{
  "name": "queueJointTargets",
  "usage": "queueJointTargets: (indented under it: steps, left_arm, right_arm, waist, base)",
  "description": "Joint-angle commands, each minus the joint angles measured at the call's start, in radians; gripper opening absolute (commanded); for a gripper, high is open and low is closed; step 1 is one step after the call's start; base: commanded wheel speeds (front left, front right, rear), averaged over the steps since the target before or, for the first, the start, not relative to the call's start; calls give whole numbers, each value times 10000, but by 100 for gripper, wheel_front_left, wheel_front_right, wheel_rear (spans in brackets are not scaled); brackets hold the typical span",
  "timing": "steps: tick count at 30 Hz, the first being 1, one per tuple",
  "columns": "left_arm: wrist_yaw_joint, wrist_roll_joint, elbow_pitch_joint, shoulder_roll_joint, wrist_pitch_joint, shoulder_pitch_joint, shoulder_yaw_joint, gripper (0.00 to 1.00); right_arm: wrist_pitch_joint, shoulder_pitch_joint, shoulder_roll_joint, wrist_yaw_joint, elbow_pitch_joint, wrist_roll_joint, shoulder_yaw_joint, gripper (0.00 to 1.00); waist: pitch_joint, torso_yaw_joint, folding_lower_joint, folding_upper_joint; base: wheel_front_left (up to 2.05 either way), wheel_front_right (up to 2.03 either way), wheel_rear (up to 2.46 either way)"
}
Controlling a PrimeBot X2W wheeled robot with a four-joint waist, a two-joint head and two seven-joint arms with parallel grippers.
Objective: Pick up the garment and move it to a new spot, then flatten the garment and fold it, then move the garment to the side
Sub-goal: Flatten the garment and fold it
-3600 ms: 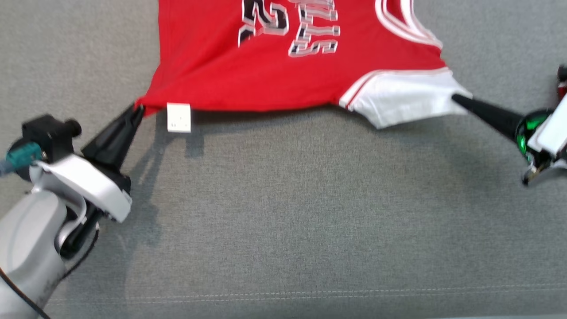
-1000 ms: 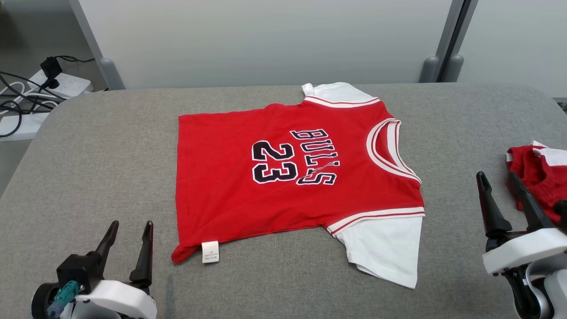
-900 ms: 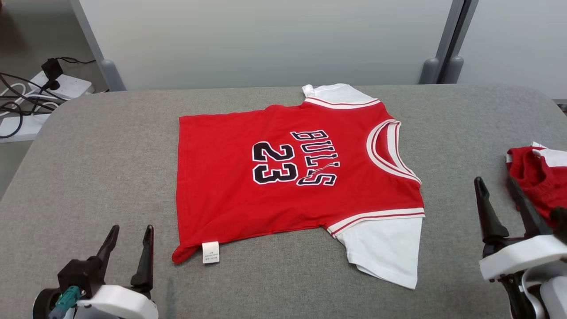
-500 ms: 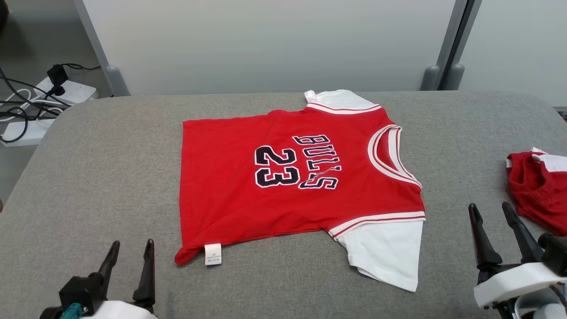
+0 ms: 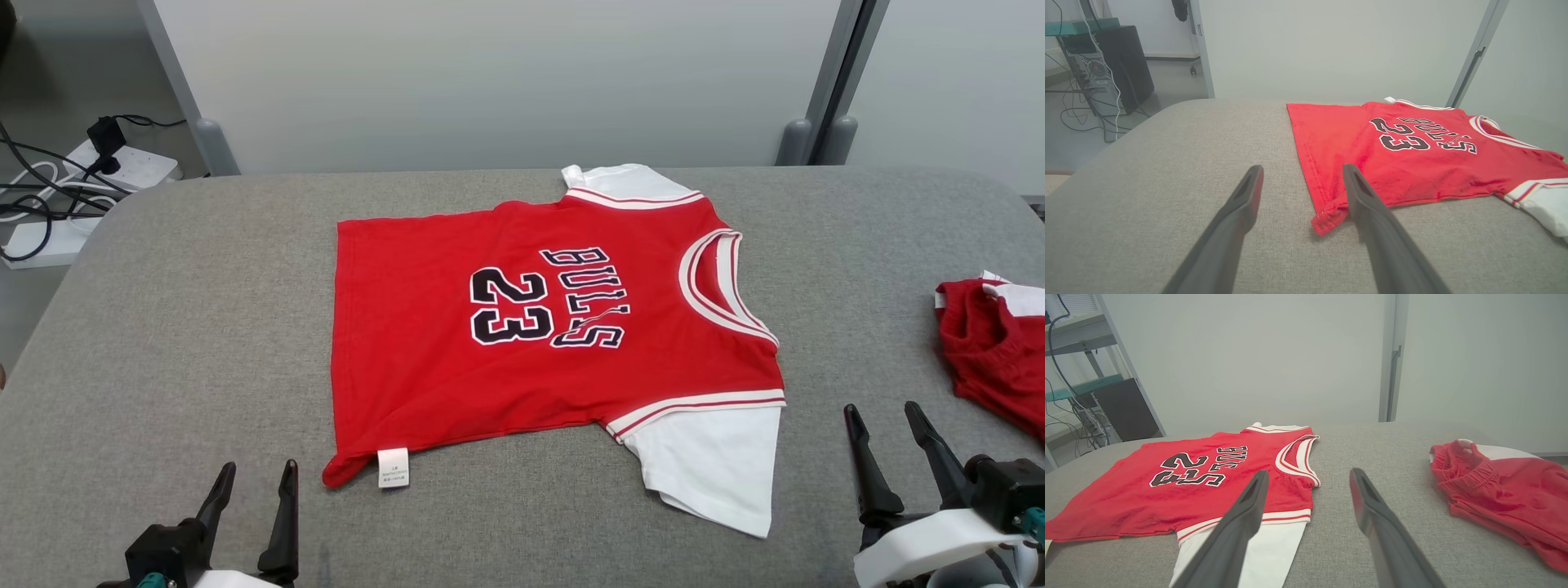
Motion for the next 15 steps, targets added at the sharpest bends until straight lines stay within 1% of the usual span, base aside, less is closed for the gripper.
queueJointTargets:
  steps: [1, 7, 15]
  left_arm:
    - [-57, 62, -199, 94, -59, -314, 337, 100]
    - [-68, 80, -143, 67, -59, -326, 319, 100]
    - [-71, -67, -40, 94, -59, -334, -3, 100]
  right_arm:
    - [-133, -83, -168, 44, -239, -47, 186, 100]
    - [-133, -79, -193, 44, 38, -17, 405, 100]
    - [-133, 28, -200, 44, 1518, 57, 1289, 100]
  waist:
    - [-2, 5, 0, 0]
    - [5, 69, 0, 0]
    - [105, 228, 0, 0]
  base:
    - [0, 0, 0]
    - [0, 0, 0]
    - [0, 0, 0]
